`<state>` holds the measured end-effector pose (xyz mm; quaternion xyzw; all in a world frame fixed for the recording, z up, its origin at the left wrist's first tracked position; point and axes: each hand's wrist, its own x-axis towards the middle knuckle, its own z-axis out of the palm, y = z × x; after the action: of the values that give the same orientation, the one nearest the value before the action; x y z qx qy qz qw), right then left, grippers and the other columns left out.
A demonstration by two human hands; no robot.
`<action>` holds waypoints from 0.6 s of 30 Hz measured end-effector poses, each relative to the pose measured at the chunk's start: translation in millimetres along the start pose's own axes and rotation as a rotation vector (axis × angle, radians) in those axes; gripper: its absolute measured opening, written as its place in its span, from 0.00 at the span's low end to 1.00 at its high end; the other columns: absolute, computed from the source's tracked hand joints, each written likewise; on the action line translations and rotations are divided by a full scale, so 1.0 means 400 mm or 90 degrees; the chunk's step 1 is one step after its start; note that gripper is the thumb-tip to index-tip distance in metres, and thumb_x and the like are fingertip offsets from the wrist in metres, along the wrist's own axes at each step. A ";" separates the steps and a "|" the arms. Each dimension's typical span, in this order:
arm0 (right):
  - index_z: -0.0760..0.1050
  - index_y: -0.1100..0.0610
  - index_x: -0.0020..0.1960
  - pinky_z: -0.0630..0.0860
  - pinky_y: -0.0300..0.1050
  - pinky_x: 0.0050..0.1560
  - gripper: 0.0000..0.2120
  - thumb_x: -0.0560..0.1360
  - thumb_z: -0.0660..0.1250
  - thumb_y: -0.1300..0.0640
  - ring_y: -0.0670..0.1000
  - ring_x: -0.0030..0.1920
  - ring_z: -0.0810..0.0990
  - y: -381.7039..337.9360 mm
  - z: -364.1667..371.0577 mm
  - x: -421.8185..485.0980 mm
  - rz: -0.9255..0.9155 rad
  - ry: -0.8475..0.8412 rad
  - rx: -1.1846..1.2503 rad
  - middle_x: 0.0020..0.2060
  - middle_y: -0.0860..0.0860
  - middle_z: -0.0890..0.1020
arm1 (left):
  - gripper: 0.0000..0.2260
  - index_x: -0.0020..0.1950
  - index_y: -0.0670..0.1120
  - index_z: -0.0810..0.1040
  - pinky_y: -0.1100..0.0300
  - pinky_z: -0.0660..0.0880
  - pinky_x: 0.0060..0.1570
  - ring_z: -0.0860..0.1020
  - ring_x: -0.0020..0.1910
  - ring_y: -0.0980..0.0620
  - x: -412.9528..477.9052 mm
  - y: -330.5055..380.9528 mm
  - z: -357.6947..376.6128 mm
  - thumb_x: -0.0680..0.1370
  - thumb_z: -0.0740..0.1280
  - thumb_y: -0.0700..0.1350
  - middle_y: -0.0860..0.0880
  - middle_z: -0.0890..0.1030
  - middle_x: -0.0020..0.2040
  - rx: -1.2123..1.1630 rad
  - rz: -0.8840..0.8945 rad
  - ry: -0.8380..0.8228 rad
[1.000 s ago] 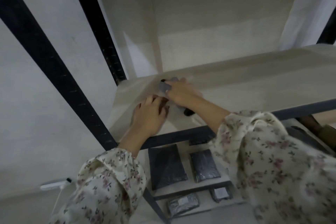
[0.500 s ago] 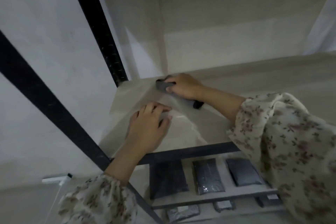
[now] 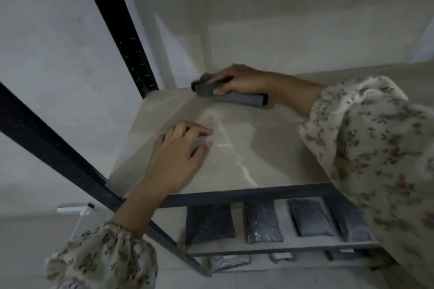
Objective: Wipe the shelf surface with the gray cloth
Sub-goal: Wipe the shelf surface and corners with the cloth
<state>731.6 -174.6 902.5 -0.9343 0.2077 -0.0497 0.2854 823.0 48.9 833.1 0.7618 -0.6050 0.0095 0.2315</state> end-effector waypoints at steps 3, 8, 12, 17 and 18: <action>0.73 0.45 0.65 0.66 0.43 0.57 0.18 0.75 0.64 0.49 0.55 0.64 0.72 0.040 0.017 0.064 0.029 0.120 -0.107 0.67 0.52 0.73 | 0.14 0.61 0.60 0.71 0.60 0.57 0.59 0.64 0.62 0.59 -0.003 0.001 -0.004 0.78 0.53 0.58 0.59 0.68 0.59 0.005 -0.002 -0.005; 0.72 0.39 0.64 0.67 0.44 0.52 0.17 0.75 0.63 0.47 0.49 0.53 0.71 0.007 0.094 0.039 -0.011 0.066 -0.129 0.52 0.48 0.70 | 0.11 0.61 0.59 0.72 0.60 0.58 0.59 0.65 0.62 0.57 -0.001 0.007 0.002 0.79 0.57 0.55 0.57 0.69 0.59 0.012 -0.015 0.003; 0.76 0.50 0.64 0.69 0.32 0.53 0.17 0.75 0.67 0.56 0.42 0.54 0.74 -0.038 0.052 -0.029 -0.092 -0.158 0.045 0.52 0.41 0.77 | 0.12 0.59 0.57 0.74 0.54 0.64 0.62 0.69 0.62 0.53 -0.002 0.010 -0.005 0.79 0.57 0.55 0.54 0.71 0.58 0.019 -0.010 0.020; 0.72 0.44 0.66 0.67 0.44 0.54 0.18 0.76 0.63 0.48 0.54 0.59 0.73 -0.005 0.063 0.045 0.035 0.131 -0.116 0.62 0.51 0.73 | 0.13 0.55 0.56 0.77 0.53 0.69 0.57 0.73 0.57 0.52 -0.013 0.013 -0.020 0.77 0.55 0.52 0.53 0.74 0.56 0.040 -0.043 0.071; 0.72 0.43 0.66 0.68 0.46 0.54 0.18 0.76 0.62 0.47 0.56 0.59 0.73 0.000 0.081 0.049 0.055 0.138 -0.140 0.62 0.52 0.72 | 0.12 0.56 0.55 0.76 0.53 0.68 0.57 0.72 0.58 0.51 -0.018 0.010 -0.022 0.77 0.56 0.52 0.52 0.74 0.56 0.058 -0.061 0.069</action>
<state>756.4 -166.1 874.9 -0.9394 0.2812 -0.1151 0.1589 819.6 58.0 840.1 0.7980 -0.5533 0.0669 0.2294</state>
